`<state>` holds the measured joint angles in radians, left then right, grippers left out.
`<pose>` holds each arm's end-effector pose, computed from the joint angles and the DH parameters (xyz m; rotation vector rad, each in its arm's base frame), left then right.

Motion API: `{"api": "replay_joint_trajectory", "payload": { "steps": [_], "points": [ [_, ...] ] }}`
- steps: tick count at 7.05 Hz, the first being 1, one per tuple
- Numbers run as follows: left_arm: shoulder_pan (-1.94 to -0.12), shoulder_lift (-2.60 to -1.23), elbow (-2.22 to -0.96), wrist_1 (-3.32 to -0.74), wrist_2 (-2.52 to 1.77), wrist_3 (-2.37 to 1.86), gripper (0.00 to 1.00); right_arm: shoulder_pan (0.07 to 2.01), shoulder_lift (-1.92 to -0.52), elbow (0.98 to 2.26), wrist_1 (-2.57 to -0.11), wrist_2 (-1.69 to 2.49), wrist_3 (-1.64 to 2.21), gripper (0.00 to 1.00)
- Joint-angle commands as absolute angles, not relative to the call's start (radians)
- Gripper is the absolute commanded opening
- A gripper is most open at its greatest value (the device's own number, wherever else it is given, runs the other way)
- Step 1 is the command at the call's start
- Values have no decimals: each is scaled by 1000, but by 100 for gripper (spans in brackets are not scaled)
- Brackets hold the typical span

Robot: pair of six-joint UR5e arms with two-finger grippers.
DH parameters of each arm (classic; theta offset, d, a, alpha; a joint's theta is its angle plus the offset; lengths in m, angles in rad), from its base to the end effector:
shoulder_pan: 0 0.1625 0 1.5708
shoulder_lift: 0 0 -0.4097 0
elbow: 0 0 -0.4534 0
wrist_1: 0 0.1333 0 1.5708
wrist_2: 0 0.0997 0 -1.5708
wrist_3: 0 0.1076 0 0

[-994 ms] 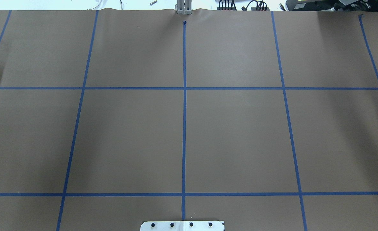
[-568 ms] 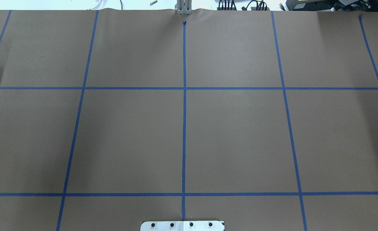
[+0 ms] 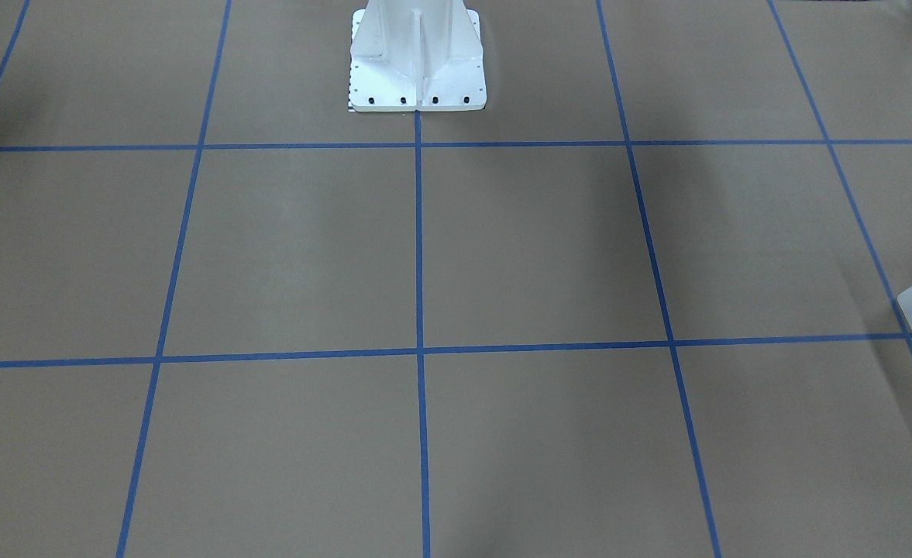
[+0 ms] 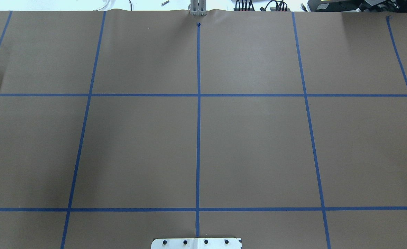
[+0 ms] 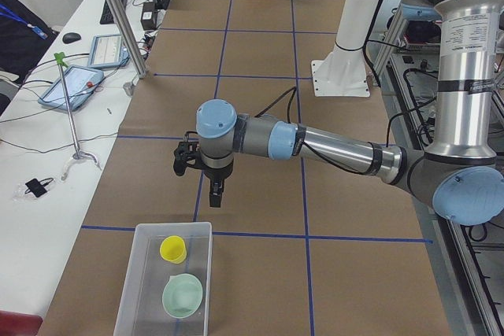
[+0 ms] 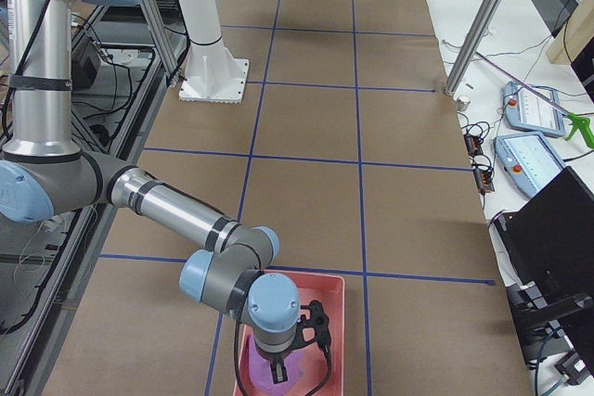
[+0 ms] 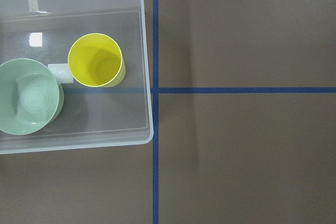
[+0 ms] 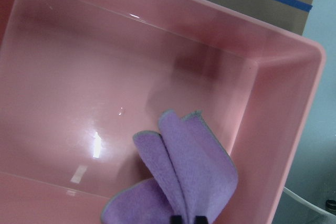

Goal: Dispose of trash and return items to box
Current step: 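Open the right gripper to drop the cloth into the pink bin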

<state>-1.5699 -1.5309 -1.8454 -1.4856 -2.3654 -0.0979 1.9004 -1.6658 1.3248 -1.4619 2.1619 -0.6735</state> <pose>-0.0560 -0.5345 0.5261 0.1022 0.7990 -0.0323 0.2199 -0.4161 0.8319 0.0856 -0.6260 -0.2638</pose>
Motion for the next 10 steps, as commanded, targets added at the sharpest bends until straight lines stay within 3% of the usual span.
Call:
{"api": "replay_joint_trajectory", "payload": {
  "steps": [1, 2, 5, 10],
  "points": [
    [-1569, -1528, -1851, -1479, -2367, -98, 99, 1901, -1625, 1401, -1524, 2213, -537, 100],
    [-1569, -1528, -1853, -1474, -2368, -98, 99, 1835, -1626, 1539, -1593, 2267, -426, 100],
    [-1569, -1523, -1856, -1473, -2370, -101, 99, 1454, -1547, 1768, -1612, 2284, 150, 100],
    [-1569, -1434, -1830, -1488, -2494, -86, 99, 1376, -1617, 1884, -1611, 2287, 155, 100]
  ]
}}
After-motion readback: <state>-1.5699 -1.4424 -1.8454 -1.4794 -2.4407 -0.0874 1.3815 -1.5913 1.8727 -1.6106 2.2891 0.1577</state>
